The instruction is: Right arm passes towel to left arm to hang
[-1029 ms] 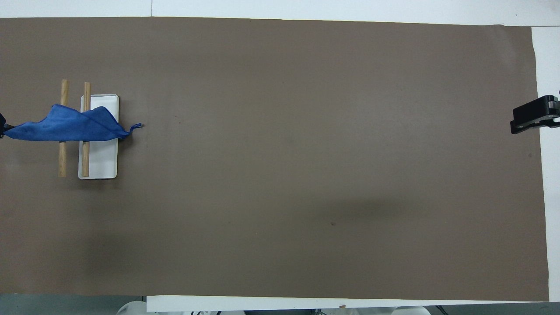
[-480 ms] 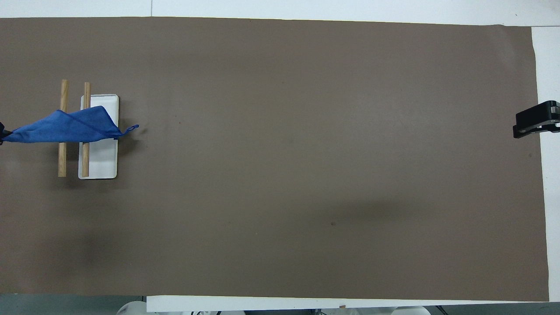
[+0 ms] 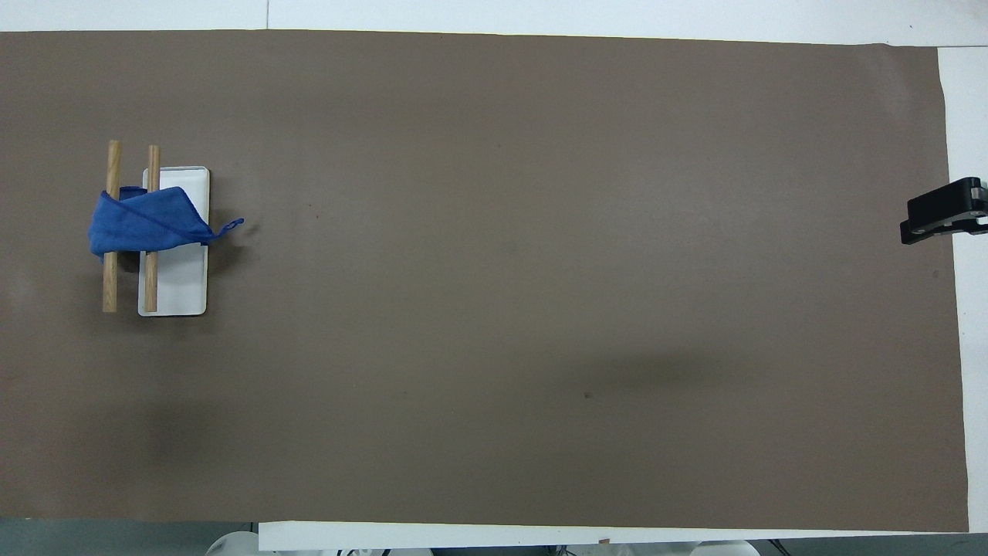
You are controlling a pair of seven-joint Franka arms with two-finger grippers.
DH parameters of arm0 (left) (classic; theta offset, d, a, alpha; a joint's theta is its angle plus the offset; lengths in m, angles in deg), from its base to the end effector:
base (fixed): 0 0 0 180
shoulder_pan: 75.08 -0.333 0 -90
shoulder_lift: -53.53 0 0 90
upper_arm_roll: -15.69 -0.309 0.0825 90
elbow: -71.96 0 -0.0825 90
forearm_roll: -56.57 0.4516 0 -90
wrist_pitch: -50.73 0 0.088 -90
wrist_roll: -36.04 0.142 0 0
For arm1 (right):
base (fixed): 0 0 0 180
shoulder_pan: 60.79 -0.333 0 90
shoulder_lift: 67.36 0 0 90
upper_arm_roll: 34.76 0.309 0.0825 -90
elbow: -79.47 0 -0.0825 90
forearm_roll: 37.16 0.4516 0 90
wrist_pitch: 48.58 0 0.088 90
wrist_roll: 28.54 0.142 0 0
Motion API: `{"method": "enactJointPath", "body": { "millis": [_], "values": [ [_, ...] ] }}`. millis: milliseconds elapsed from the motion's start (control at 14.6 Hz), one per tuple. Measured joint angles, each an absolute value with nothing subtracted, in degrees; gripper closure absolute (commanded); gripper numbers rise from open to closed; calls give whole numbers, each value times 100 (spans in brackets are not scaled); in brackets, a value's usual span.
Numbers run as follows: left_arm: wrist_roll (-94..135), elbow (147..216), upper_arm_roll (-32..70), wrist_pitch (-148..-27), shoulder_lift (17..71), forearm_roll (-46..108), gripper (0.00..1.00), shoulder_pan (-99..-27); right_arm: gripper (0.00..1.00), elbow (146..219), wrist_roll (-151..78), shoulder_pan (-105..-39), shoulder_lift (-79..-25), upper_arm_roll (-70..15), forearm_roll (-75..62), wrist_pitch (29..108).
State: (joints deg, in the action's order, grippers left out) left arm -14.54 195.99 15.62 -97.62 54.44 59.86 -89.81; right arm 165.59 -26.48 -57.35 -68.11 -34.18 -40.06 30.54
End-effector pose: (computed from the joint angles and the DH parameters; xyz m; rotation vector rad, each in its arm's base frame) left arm 0.6198 0.1637 0.3747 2.5370 1.5536 0.6522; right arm 0.5928 -0.0375 0.6112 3.0841 -0.1431 -0.1691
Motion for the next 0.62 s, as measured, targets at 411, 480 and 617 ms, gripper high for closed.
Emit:
{"method": "enactJointPath", "body": {
  "millis": [411, 480, 617],
  "values": [
    [-1398, 17152, 1661, -5917, 5479, 5985, 0, -8521, 0, 16602, -2648, -5766, -6811, -3418, -3992, 3054],
    [-1277, 16820, 1673, -5290, 5490, 5985, 0, -8362, 0, 16610, -2648, -5766, -6811, -3418, -3992, 3054],
    [-749, 16335, 1692, -4197, 5492, 5985, 0, -7971, 0, 16628, -2648, -5766, -6811, -3419, -3992, 3054]
  ]
}}
